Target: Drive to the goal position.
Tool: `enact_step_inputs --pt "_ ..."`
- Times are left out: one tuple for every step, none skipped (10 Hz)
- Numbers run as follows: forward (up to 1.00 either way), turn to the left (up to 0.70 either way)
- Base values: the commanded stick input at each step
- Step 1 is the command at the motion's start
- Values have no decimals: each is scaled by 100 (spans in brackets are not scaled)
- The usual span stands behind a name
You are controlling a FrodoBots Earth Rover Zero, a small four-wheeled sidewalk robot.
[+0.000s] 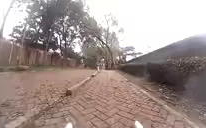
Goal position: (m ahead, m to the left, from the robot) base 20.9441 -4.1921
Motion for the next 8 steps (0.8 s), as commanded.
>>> enact_step_inputs --pt "70 0" --pt "70 0" --pt "70 0" --pt "70 0" --pt "70 0" --pt "70 0" --pt "70 0" --pt "70 0"
